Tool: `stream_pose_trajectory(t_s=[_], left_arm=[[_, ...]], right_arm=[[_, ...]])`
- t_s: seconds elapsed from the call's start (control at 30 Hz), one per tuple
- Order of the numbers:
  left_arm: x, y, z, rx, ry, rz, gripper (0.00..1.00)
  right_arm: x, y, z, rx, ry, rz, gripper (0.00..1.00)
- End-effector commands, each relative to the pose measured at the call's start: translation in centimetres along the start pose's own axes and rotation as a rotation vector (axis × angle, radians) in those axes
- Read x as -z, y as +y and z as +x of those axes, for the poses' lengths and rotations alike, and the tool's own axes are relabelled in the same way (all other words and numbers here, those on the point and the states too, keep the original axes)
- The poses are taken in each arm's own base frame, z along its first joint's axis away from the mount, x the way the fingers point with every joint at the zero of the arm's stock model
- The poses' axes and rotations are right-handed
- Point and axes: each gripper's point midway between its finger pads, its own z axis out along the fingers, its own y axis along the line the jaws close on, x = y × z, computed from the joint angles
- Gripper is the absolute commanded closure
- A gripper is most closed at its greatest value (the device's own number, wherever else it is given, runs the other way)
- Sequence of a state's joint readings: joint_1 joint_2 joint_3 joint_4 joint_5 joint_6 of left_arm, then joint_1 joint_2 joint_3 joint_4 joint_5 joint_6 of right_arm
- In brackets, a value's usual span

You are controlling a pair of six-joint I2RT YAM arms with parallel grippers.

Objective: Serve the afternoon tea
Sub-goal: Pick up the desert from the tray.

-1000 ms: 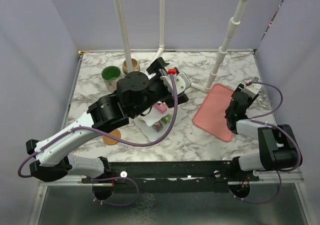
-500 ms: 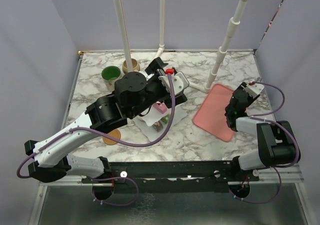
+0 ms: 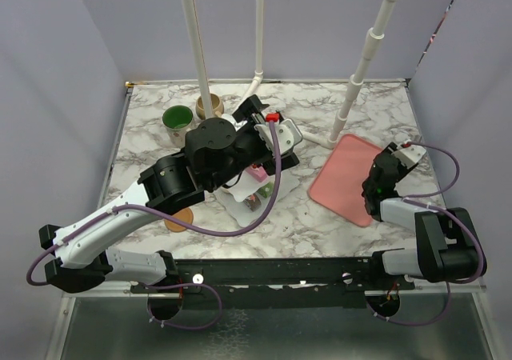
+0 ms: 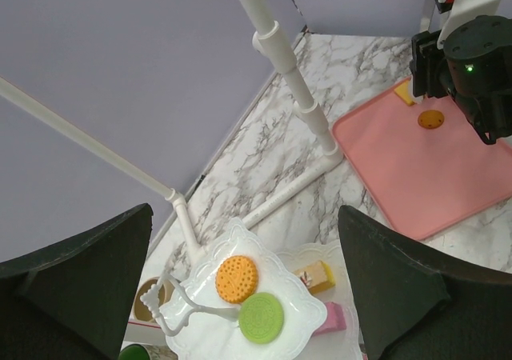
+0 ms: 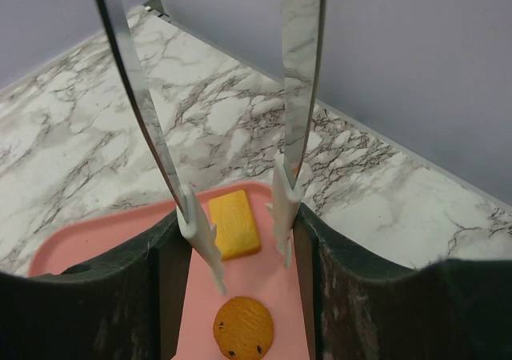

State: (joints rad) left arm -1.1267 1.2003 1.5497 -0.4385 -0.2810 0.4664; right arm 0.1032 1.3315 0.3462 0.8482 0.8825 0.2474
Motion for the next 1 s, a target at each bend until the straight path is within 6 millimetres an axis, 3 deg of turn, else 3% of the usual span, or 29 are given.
stream_pose_trajectory(t_s=[0.0,0.37,0.63,0.97], left_arm=[[0.6,1.0,-0.9,0.024,-0.035,-0.033,0.01],[0.7,0.9,-0.6,0.022,-0.031,-0.036,0.01],[0.7,0.8,-0.4,0.022,-0.030,-0.034,0.01],[1.0,1.1,-0.6,0.024,-0.039,-0.042,0.01]], right_arm=[[-0.1,-0.6,0.4,-0.010,-0.001,0.022,0.48],[-0.2,-0.4,0.8,0.010,0.008,0.017,0.48],[0.2,-1.7,1.0,0.009,0.016,0.066,0.48],[-0.8,-0.2,1.1,0.005,0.021,0.052,0.46]])
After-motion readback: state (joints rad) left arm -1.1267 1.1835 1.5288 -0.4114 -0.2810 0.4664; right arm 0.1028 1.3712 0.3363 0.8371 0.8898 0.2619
